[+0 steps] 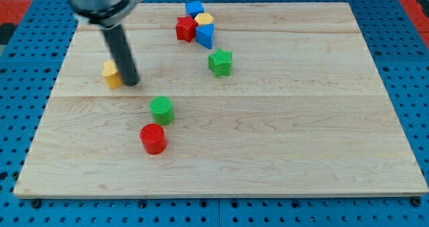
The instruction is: Slide the green star to the top right of the green circle
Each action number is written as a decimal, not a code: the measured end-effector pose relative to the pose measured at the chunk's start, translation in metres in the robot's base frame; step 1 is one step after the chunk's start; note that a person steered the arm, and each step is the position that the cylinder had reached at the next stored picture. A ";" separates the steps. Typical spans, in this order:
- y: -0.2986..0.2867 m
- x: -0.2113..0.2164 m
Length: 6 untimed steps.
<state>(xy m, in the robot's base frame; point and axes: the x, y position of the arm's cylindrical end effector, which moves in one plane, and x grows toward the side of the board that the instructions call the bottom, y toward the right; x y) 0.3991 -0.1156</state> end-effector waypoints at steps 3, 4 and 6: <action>0.163 -0.049; 0.173 -0.041; 0.081 0.002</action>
